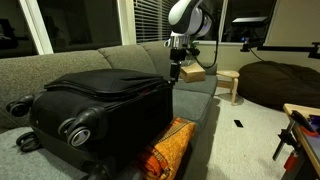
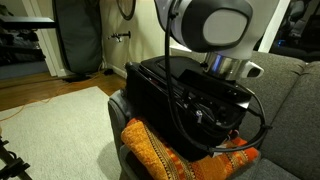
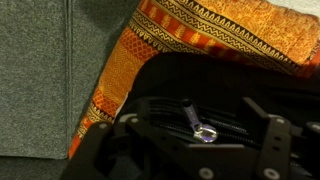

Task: Zip the black bag

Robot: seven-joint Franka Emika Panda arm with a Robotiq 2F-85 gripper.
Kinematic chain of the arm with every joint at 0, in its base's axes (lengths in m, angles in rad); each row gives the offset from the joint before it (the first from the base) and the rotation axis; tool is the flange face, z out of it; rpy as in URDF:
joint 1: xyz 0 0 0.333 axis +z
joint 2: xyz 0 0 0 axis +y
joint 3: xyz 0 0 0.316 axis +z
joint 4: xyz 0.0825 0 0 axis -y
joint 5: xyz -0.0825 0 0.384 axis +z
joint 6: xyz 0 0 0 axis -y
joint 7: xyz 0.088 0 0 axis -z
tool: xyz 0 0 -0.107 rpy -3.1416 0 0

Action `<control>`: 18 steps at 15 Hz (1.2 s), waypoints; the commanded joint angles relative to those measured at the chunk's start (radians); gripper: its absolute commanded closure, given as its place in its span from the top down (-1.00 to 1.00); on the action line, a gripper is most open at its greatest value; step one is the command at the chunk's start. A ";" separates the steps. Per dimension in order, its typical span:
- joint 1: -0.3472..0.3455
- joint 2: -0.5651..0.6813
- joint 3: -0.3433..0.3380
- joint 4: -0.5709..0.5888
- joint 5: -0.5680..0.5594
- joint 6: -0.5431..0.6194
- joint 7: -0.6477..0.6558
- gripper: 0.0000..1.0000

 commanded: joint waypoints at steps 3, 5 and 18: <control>-0.028 0.069 0.027 0.087 0.016 -0.061 -0.068 0.07; -0.024 0.090 0.022 0.119 0.002 -0.052 -0.083 0.06; -0.018 0.032 0.036 0.068 0.012 -0.058 -0.242 -0.85</control>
